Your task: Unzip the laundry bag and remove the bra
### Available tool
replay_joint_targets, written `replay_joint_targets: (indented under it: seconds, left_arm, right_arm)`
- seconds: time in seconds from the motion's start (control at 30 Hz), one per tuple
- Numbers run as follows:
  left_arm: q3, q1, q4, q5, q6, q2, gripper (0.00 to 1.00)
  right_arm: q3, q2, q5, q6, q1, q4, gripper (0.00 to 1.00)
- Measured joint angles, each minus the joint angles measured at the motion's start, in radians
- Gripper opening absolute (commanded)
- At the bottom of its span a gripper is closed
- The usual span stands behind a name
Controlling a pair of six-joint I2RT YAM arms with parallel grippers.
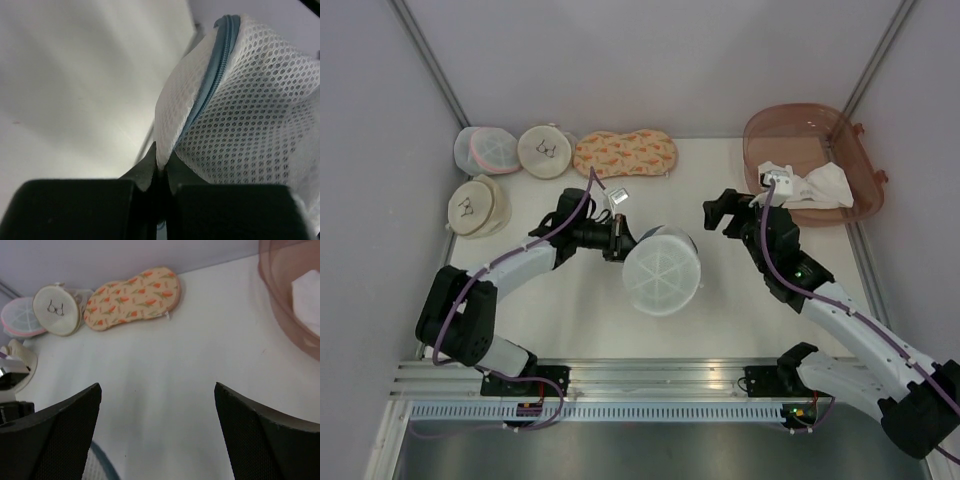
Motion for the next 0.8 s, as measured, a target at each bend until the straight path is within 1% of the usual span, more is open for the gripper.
replay_joint_targets:
  seconds: [0.13, 0.2, 0.23, 0.37, 0.43, 0.5, 0.6, 0.8]
  left_arm:
    - [-0.102, 0.004, 0.316, 0.187, -0.214, 0.039, 0.02]
    - [-0.127, 0.008, 0.521, 0.248, -0.339, 0.076, 0.02]
    - [-0.14, 0.011, 0.66, 0.277, -0.42, 0.098, 0.02]
    - [-0.146, 0.029, 1.036, 0.328, -0.683, 0.188, 0.02]
    - [-0.146, 0.05, 1.158, 0.34, -0.809, 0.257, 0.02]
    - [-0.145, 0.07, 1.213, 0.338, -0.879, 0.323, 0.02]
    - [-0.145, 0.094, 1.244, 0.334, -0.945, 0.402, 0.02]
    - [-0.124, 0.103, 1.28, 0.316, -0.983, 0.42, 0.02]
  right_arm:
    - [-0.011, -0.105, 0.087, -0.005, 0.0, -0.004, 0.98]
    - [-0.011, -0.125, 0.11, -0.011, -0.001, 0.006, 0.98]
    - [-0.009, -0.123, 0.111, -0.015, -0.001, 0.007, 0.98]
    - [-0.003, -0.085, 0.041, -0.029, -0.001, 0.005, 0.98]
    - [-0.006, -0.076, -0.042, -0.034, -0.002, 0.008, 0.98]
    - [-0.024, -0.089, -0.129, -0.034, -0.002, 0.037, 0.98]
    - [-0.06, -0.139, -0.266, -0.034, -0.002, 0.06, 0.98]
    - [-0.084, -0.207, -0.517, -0.029, -0.006, 0.094, 0.98]
